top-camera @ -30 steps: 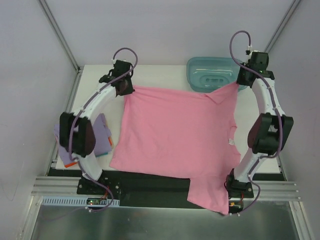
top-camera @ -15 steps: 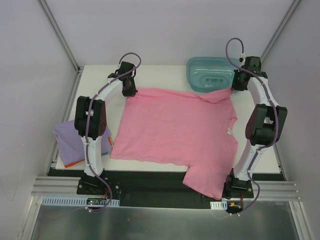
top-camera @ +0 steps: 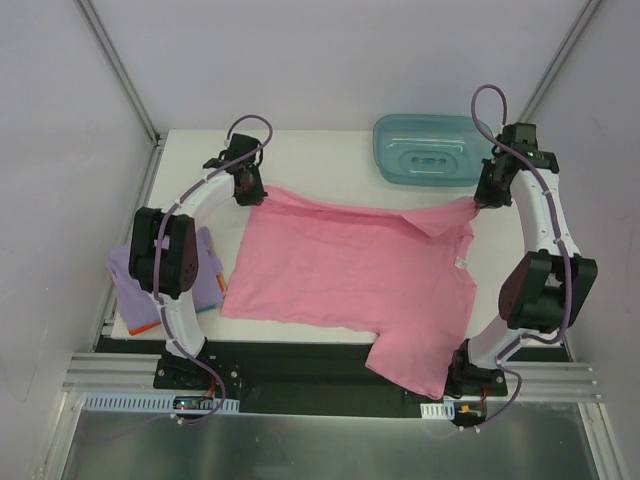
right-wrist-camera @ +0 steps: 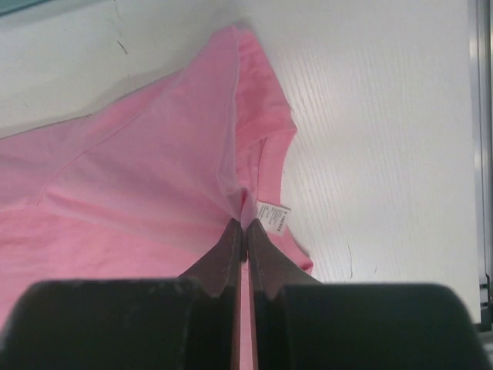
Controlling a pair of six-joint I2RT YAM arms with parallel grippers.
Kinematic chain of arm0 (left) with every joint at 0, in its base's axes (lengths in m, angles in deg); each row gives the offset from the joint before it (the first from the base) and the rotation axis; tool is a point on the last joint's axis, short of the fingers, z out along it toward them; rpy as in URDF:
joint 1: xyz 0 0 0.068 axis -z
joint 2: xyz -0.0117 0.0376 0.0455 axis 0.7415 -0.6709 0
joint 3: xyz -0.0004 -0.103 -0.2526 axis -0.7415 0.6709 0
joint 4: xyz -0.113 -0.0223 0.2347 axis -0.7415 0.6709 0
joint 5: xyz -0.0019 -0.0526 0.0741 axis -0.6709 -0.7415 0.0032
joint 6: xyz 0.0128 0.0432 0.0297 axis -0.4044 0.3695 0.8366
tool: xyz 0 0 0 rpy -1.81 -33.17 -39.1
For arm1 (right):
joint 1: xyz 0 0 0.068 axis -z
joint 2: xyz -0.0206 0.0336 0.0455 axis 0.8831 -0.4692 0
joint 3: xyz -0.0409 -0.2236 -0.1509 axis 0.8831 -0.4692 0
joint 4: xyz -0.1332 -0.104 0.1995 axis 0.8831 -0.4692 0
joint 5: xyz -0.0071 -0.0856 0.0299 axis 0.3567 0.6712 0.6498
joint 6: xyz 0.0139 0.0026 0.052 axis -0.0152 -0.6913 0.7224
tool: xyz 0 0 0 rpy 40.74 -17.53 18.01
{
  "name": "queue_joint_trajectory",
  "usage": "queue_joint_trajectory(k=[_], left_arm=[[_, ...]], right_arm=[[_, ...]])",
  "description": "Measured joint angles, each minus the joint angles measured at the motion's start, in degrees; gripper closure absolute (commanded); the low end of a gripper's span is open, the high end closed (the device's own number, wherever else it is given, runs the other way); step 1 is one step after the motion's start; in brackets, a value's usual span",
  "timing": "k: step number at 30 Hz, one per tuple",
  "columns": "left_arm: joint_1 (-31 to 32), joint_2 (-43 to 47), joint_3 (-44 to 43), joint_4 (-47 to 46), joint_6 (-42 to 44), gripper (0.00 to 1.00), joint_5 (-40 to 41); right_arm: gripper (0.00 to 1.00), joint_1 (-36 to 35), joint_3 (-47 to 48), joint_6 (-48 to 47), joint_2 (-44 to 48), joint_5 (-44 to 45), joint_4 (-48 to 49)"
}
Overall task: Fold and stack the t-shirts
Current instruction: Fold the flattened tshirt in 1/3 of the way
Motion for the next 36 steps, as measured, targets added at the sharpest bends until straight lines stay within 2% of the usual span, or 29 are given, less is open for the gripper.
queue_joint_trajectory(k=[7, 26, 29, 31, 32, 33, 35, 36], left_arm=[[0.0, 4.9, 5.73, -1.46, -1.4, 1.0, -0.07], [0.0, 9.01, 14.95, -3.93, -2.86, 1.0, -0.02], [0.0, 9.6, 16.41, -4.31, -3.1, 1.0, -0.07], [0.0, 9.73, 16.96, -4.44, -3.23, 0.91, -0.07], [0.0, 9.92, 17.44, -4.61, -3.39, 0.82, -0.04], [0.0, 10.16, 18.03, -4.72, -3.65, 0.64, -0.04], [0.0, 10.97, 19.63, -4.96, -4.42, 0.45, 0.28], [0.0, 11.52, 20.5, -5.03, -4.59, 0.36, 0.57]], right_arm=[[0.97, 0.04, -3.74, 1.55, 5.92, 1.64, -6.01], [0.93, 0.04, -17.49, 4.79, 14.97, 3.43, -9.14], [0.9, 0.04, -20.31, 5.44, 16.48, 3.89, -9.55], [0.83, 0.04, -22.6, 5.75, 17.22, 4.0, -9.53], [0.82, 0.02, -23.93, 5.99, 17.53, 4.0, -9.4], [0.76, -0.02, -25.64, 6.08, 17.92, 4.0, -9.2], [0.68, -0.07, -28.0, 6.36, 18.32, 4.42, -9.38], [0.59, -0.09, -29.03, 6.51, 18.38, 4.94, -9.46]])
